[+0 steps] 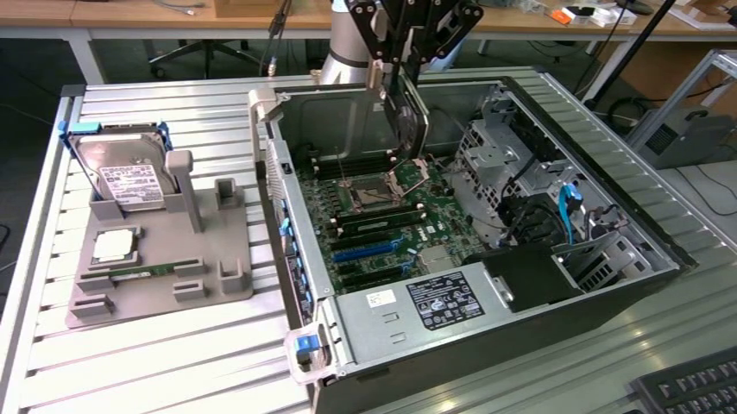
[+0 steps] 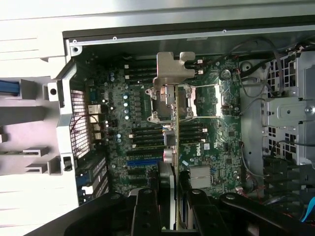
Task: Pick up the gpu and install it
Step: 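Pick up the gpu and move the gpu toward the slot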
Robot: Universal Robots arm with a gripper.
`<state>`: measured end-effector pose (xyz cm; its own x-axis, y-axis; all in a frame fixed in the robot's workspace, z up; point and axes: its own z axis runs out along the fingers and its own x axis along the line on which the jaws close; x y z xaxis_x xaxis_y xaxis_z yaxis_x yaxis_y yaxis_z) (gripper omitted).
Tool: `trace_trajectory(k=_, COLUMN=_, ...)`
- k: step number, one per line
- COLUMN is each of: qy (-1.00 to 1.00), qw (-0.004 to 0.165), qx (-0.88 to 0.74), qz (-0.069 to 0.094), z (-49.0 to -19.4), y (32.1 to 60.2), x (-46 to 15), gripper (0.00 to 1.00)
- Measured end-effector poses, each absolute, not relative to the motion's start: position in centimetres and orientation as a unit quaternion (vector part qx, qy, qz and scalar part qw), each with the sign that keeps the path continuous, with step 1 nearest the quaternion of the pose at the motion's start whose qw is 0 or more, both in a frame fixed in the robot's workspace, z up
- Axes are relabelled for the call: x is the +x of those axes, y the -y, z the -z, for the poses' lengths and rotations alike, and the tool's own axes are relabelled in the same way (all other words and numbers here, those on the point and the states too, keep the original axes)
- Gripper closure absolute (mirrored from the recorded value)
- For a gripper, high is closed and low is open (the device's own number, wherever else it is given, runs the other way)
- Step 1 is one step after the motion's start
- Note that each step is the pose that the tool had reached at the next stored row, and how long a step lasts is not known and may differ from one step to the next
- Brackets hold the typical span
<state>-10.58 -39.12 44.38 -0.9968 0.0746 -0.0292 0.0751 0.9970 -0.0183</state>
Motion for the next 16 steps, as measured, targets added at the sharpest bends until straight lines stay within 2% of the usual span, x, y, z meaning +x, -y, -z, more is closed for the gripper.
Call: trace_trajectory(k=16, qy=-0.999, qw=0.014, qx=0.037, qz=0.01, z=-43.9, y=39.1, x=-9.3, gripper=0.73)
